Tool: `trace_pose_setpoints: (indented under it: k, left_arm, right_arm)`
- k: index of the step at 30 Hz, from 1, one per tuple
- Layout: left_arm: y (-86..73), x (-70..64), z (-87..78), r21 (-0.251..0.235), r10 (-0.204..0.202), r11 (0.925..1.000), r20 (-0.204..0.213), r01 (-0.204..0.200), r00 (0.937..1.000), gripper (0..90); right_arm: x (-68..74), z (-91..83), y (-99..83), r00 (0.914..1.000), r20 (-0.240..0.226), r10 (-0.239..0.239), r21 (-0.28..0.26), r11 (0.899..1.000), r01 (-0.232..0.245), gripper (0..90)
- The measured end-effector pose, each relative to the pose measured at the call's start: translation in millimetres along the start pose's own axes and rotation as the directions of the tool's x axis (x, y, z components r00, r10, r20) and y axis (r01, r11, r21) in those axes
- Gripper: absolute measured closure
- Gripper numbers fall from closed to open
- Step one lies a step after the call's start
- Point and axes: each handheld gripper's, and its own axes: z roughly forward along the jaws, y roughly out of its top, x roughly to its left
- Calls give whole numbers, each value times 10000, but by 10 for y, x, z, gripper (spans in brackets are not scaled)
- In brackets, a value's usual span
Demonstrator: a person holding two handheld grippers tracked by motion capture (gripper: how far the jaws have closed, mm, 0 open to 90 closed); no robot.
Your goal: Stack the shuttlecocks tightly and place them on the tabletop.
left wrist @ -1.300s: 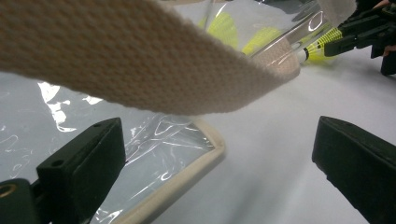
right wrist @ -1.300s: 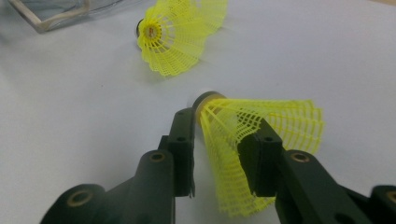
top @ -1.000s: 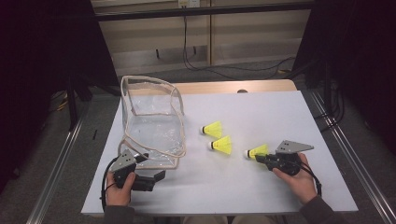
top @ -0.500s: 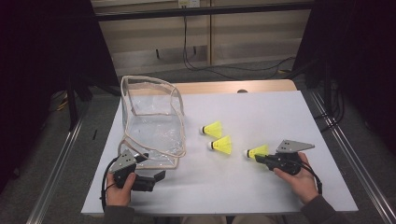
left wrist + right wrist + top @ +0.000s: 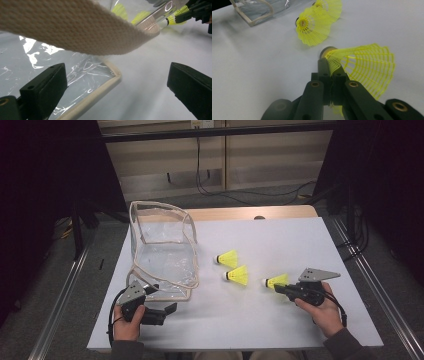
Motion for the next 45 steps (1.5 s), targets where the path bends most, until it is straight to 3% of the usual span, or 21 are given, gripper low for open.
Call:
trace_pose_setpoints:
  k: [28, 45]
  left_arm:
    - [-3, -2, 3, -50, -54, 10000, 62, 54, 10000, 26]
    - [-7, -2, 5, -23, -71, 10000, 81, 71, 9999, 27]
  right_arm:
    - [-155, -48, 198, 9993, 165, 345, -347, 9988, -339, 888]
    - [-196, 29, 351, 9996, 196, 195, -161, 9997, -192, 888]
